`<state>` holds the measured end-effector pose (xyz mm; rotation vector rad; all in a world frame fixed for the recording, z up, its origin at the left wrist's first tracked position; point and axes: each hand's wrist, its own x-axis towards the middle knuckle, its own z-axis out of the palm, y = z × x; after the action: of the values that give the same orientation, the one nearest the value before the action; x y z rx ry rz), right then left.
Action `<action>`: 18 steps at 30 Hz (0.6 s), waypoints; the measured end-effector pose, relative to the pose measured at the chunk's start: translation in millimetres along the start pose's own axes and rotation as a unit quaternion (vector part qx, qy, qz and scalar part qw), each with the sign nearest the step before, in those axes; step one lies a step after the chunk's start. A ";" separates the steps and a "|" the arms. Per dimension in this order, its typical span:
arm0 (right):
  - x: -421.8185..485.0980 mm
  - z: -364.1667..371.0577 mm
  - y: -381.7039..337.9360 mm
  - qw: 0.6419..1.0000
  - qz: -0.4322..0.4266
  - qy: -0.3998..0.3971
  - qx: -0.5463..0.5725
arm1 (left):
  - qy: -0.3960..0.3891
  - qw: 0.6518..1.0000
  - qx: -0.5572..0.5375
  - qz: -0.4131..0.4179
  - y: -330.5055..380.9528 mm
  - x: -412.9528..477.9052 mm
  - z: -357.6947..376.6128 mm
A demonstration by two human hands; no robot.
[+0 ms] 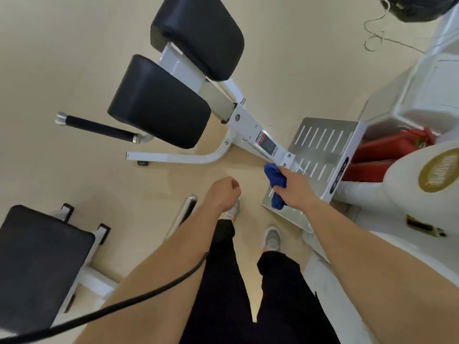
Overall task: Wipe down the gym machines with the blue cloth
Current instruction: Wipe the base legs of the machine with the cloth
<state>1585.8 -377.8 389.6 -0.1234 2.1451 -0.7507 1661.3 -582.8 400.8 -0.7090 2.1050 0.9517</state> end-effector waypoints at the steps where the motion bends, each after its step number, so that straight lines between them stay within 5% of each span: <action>1: 6.8 9.4 7.7 1.000 0.002 -0.007 -0.003 | 0.006 1.000 -0.023 -0.009 -10.8 2.3 14.1; 13: 152.2 155.5 127.2 0.995 0.044 0.006 0.086 | 0.046 0.964 -0.255 -0.067 -113.5 170.6 175.7; 18: 272.4 221.1 175.8 0.987 0.007 0.068 0.144 | 0.095 0.936 -0.340 -0.012 -153.9 300.6 215.7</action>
<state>1605.0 -429.9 1.1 0.0986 2.1349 -1.0773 1671.5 -556.4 1.1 -1.2004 1.8998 1.6841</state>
